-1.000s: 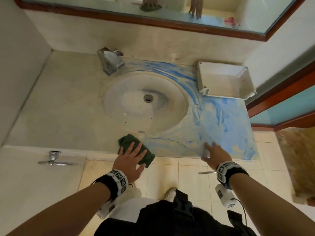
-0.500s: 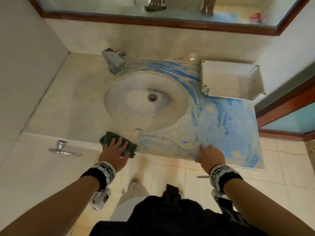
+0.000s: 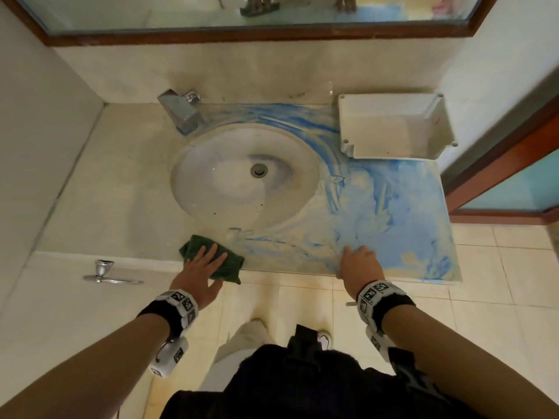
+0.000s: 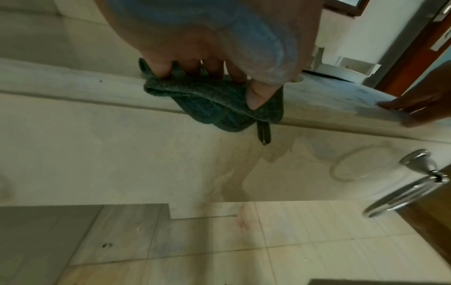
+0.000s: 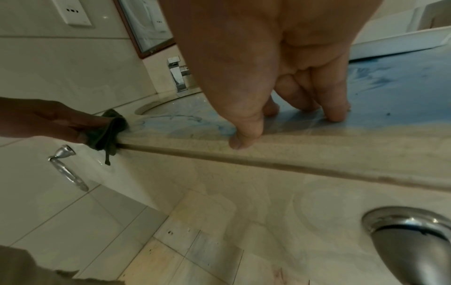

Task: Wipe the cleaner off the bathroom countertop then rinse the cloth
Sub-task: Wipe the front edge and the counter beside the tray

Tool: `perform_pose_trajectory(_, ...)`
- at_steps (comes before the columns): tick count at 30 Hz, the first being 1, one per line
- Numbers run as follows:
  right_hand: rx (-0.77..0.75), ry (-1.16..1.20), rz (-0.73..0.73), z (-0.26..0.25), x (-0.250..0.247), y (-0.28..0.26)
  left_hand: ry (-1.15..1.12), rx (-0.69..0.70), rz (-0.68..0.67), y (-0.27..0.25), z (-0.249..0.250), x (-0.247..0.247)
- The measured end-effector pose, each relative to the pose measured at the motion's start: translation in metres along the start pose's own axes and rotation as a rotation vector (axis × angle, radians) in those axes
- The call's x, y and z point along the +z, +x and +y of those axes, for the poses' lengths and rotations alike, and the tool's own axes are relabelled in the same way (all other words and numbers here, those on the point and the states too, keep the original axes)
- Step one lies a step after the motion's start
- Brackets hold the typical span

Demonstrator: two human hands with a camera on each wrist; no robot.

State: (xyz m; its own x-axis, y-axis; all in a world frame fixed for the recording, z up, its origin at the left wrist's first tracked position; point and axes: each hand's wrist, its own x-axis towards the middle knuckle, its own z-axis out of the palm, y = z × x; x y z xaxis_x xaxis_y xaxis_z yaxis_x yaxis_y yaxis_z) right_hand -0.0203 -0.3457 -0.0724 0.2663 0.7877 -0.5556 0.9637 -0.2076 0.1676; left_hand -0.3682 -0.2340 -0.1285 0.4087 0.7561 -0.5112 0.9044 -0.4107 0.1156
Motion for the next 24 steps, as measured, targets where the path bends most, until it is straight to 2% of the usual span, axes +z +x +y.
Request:
perform_pose_trajectory(3,0.01,-0.008,-0.025,-0.002,-0.001,0.001,0.01,-0.008,0.005,-0.002,0.014,-0.001)
perform_pose_trajectory(9,0.064,-0.02,-0.083,-0.009,-0.001,0.006,0.11,0.235,-0.023,-0.005,0.085,0.009)
perform_pose_trajectory(11,0.064,-0.005,-0.089,-0.011,-0.002,0.006,0.11,0.278,-0.024,-0.001,0.09,0.01)
perform_pose_trajectory(14,0.075,0.02,-0.089,-0.011,-0.002,0.007,0.102,0.304,0.012,0.001,0.061,0.011)
perform_pose_trajectory(19,0.102,0.08,-0.115,-0.014,-0.005,0.008,0.013,0.228,0.059,-0.006,-0.02,0.004)
perform_pose_trajectory(21,0.123,0.138,-0.113,-0.014,-0.007,0.01,-0.003,0.2,0.037,-0.004,-0.027,0.001)
perform_pose_trajectory(24,0.13,0.169,-0.097,-0.014,-0.011,0.017,-0.022,0.168,0.059,0.004,-0.007,-0.002)
